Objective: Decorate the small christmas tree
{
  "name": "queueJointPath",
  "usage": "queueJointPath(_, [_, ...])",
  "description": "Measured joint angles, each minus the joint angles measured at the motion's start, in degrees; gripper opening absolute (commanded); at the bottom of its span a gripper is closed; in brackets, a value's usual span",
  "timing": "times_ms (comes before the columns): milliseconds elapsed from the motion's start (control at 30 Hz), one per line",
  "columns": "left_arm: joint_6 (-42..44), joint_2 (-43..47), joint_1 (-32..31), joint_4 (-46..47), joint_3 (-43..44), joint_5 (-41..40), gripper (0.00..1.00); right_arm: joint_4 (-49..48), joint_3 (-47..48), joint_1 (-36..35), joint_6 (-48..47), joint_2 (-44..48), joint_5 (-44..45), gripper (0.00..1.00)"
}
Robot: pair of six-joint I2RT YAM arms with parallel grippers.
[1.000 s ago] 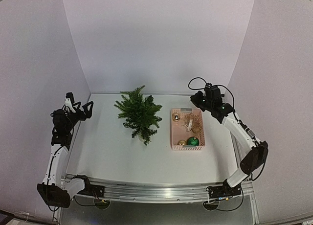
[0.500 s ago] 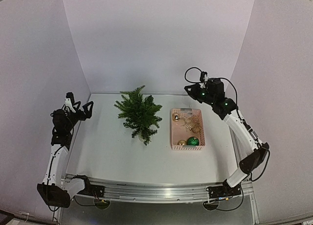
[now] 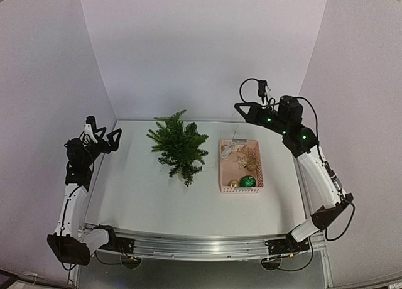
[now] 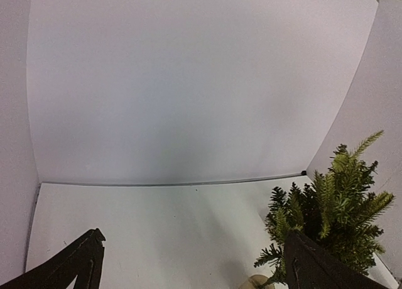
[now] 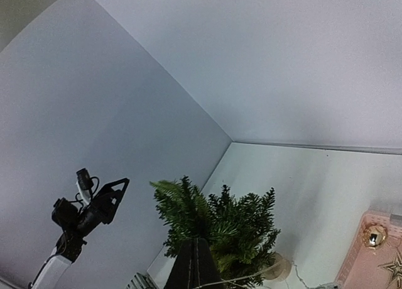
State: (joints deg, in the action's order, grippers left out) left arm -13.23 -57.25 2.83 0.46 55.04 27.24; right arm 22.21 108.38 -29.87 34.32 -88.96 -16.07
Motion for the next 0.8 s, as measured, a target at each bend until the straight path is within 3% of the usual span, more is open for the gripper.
queueJointPath(367, [1.01, -1.38, -2.74, -1.40, 9.82, 12.60, 0.96, 4.18, -3.66, -3.41, -1.31, 8.84, -14.90, 0.00])
queueJointPath(600, [4.13, -4.40, -12.36, -6.50, 18.17, 19.23, 0.92, 6.35, -7.76, -8.31, -0.35, 12.02, -19.97, 0.00])
queueJointPath(800, [7.75, -6.73, -23.53, -14.00, 22.10, 20.77, 0.91, 6.42, -14.42, -18.16, -0.33, 12.06, -18.62, 0.00])
